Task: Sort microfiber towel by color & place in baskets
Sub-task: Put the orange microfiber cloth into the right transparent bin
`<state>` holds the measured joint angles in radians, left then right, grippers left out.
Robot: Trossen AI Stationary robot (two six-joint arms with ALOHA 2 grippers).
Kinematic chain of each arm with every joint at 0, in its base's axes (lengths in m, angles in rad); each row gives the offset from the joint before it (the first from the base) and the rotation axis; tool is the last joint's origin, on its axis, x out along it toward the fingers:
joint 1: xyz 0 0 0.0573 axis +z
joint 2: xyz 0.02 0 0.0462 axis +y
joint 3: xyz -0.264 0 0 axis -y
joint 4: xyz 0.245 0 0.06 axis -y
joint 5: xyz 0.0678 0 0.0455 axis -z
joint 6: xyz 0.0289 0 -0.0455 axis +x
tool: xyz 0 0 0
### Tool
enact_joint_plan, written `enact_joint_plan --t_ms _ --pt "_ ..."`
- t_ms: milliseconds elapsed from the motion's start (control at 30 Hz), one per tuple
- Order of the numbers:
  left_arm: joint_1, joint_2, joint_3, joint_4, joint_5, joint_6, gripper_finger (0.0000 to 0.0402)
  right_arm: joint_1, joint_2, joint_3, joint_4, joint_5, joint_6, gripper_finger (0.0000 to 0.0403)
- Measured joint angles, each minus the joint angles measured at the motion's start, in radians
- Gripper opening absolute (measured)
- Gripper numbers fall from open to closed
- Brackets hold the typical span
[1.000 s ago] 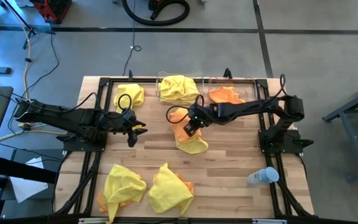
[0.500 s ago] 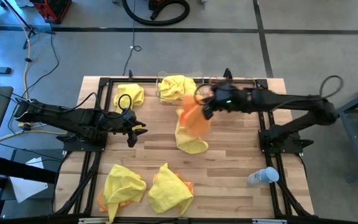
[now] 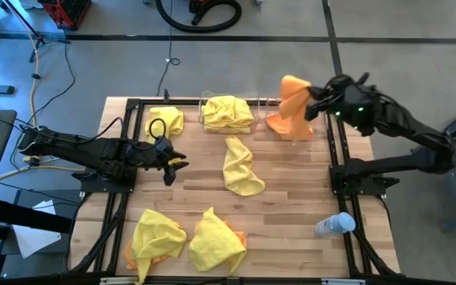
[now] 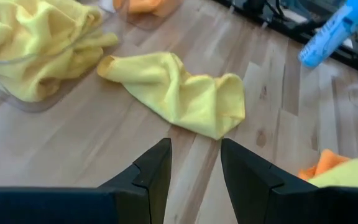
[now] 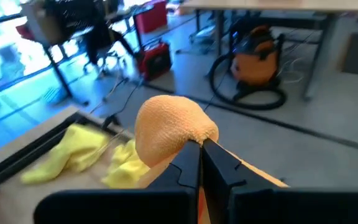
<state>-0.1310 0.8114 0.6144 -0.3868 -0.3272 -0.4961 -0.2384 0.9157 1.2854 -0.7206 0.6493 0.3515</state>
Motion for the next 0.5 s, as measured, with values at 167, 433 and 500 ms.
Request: enact_joint_plan --t_ms 167,433,500 --pt "0.000 0.000 0.000 0.032 -0.033 0.000 0.0129 -0.084 -0.021 0.000 0.007 -0.015 -0.064 0.0000" --pt "0.000 0.000 0.000 0.058 -0.062 -0.026 0.0129 -0.214 0.042 0.000 0.137 -0.114 -0.220 0.0000" --pt "0.000 0.000 0.000 0.058 -0.072 -0.047 0.0129 -0.247 0.055 0.000 0.141 -0.130 -0.226 0.0000"
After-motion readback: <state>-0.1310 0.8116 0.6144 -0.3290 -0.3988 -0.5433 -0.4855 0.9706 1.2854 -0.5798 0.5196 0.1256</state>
